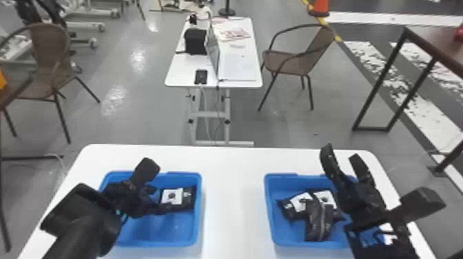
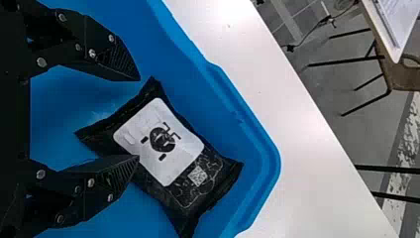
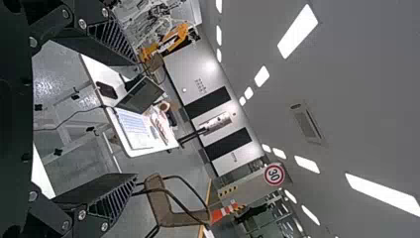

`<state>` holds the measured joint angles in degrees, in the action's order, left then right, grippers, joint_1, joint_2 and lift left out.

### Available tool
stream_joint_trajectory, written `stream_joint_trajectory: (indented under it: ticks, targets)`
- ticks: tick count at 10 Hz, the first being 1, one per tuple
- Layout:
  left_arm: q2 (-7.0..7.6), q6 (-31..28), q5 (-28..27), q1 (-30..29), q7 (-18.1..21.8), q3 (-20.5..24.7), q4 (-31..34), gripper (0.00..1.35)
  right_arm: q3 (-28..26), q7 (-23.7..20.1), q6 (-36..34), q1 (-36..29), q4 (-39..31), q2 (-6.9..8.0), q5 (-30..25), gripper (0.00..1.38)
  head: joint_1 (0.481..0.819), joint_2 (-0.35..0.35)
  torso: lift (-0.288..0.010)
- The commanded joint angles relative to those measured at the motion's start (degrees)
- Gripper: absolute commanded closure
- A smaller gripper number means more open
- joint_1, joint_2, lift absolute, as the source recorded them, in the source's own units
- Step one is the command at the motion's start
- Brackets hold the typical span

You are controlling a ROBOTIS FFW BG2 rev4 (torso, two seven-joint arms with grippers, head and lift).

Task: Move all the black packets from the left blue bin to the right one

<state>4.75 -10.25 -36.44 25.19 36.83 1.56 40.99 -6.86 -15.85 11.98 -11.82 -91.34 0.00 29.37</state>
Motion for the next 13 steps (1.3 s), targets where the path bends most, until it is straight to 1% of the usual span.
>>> stream_joint_trajectory:
  ticks: [1,2,3,4,5,6,7,8,9,10,11,12,13]
  targets:
    - [-0.09,0.49,1.9,0.12,-0.09,-0.16,-1.36,0.49,0.45,-0.06,-0.11,0.04,0.19,0.05,0.51,0.23,0.695,-0.052,0.0]
    - [-0.09,0.84,2.61,0.03,-0.27,-0.16,-2.23,0.47,0.45,-0.23,-0.11,0.04,0.37,0.05,0.86,0.23,0.695,-0.054,0.0]
    - [0.0,1.55,2.17,0.39,-0.36,-0.25,-3.38,0.47,0.45,-0.5,-0.11,0.04,0.46,0.05,1.3,0.23,0.695,-0.056,0.0]
    - [0.35,4.36,1.73,0.82,-0.8,-0.77,-5.05,0.44,0.45,-0.94,-0.2,0.21,0.63,0.05,1.65,0.23,0.695,-0.056,0.0]
    - [0.35,4.89,2.17,0.91,-1.5,-1.21,-6.01,0.43,0.45,-1.46,-0.2,0.48,0.9,0.05,2.18,0.23,0.695,-0.057,0.0]
    - [0.44,5.59,3.05,0.91,-2.03,-0.95,-6.98,0.48,0.45,-1.73,-0.2,0.48,1.07,0.05,2.27,0.23,0.695,-0.057,0.0]
    - [0.52,4.89,3.84,1.09,-2.03,-1.04,-7.51,0.78,0.45,-1.99,-0.2,0.48,1.25,0.05,2.44,0.23,0.695,-0.057,0.0]
    - [0.52,5.59,3.92,0.91,-2.38,-1.39,-7.51,1.16,0.45,-2.34,-0.2,0.48,1.42,0.05,3.06,0.23,0.695,-0.056,0.0]
    - [0.52,6.38,3.92,0.91,-2.47,-1.39,-7.51,1.18,0.45,-2.52,-0.2,0.57,1.51,0.05,3.06,0.23,0.695,-0.056,0.0]
    - [0.79,8.66,4.28,0.82,-2.91,-1.21,-7.51,1.19,0.45,-2.61,-0.2,0.65,1.77,0.05,3.23,0.23,0.695,-0.058,0.0]
    - [0.96,8.84,4.98,0.74,-2.56,-0.77,-7.51,1.21,0.45,-2.78,-0.37,0.65,1.77,0.05,3.32,0.23,0.695,-0.059,0.0]
    - [1.49,10.42,4.89,0.74,-0.89,-1.12,-7.16,1.21,0.45,-2.87,-0.73,0.65,1.77,0.05,3.32,0.23,0.695,-0.059,0.0]
    - [1.76,11.48,5.33,0.03,0.7,-1.12,-5.4,1.21,0.62,-2.96,-0.81,0.57,1.95,0.05,3.85,0.23,0.695,-0.059,0.0]
